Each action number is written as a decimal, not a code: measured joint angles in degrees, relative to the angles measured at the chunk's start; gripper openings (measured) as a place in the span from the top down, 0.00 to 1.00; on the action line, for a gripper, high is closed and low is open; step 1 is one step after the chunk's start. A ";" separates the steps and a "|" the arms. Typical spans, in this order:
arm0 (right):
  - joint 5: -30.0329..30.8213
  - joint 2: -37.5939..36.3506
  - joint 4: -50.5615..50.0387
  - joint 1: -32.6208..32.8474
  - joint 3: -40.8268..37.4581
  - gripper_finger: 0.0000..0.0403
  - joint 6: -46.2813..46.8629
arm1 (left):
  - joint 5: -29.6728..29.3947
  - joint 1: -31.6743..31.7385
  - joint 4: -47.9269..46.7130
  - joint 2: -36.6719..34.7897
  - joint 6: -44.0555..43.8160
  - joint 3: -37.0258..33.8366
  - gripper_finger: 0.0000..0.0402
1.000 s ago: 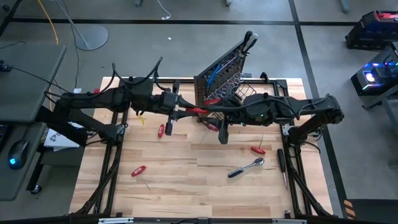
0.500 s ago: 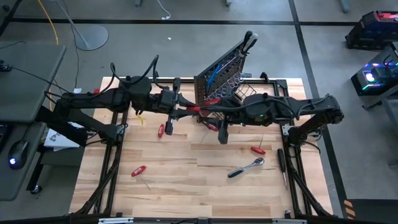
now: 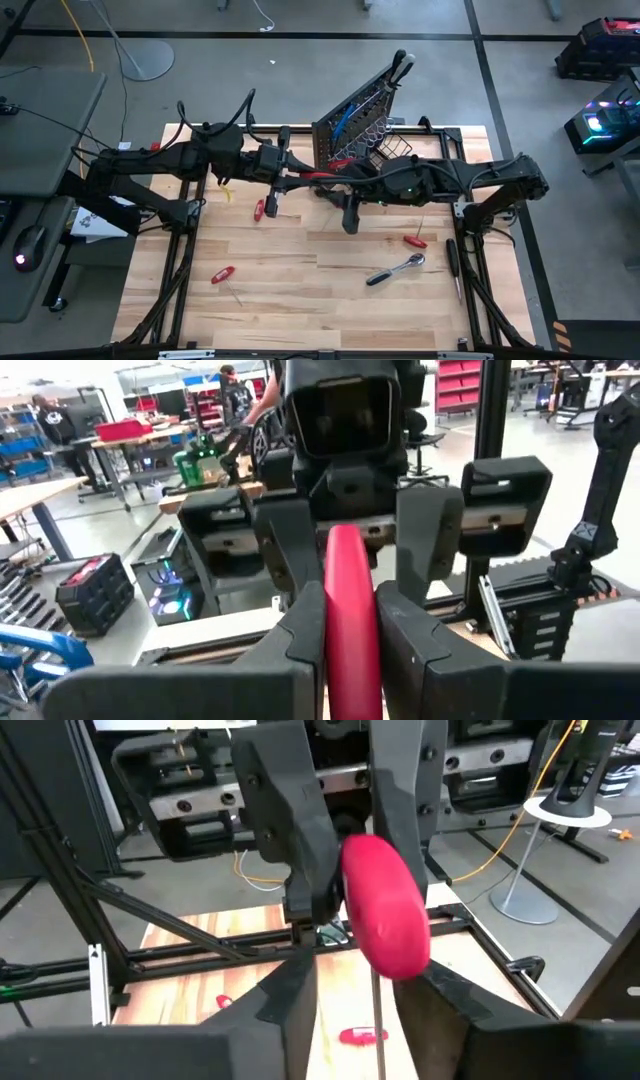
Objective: Hang tools onto peg board
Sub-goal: Hang the red allen wrench on the peg board
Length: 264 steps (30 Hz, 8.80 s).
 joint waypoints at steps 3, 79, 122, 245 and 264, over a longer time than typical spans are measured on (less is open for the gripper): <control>0.00 -0.06 0.19 0.00 0.00 0.77 0.00 | -0.01 0.00 -0.24 0.01 0.00 0.00 0.89; 27.12 -34.20 -0.83 -2.47 -39.54 1.00 17.94 | -32.04 4.89 31.11 -12.81 -26.38 -38.03 0.68; 16.49 -20.26 66.10 -17.90 -58.93 1.00 14.03 | -29.03 11.02 8.57 -10.08 -21.92 -28.89 0.79; 18.94 -45.69 20.30 -10.64 -58.93 0.53 1.19 | -9.86 6.34 -34.10 -4.44 -18.01 -29.46 0.62; 15.68 -45.79 14.74 -10.64 -58.93 0.53 7.54 | -15.58 6.15 -35.25 22.16 2.33 -29.45 0.49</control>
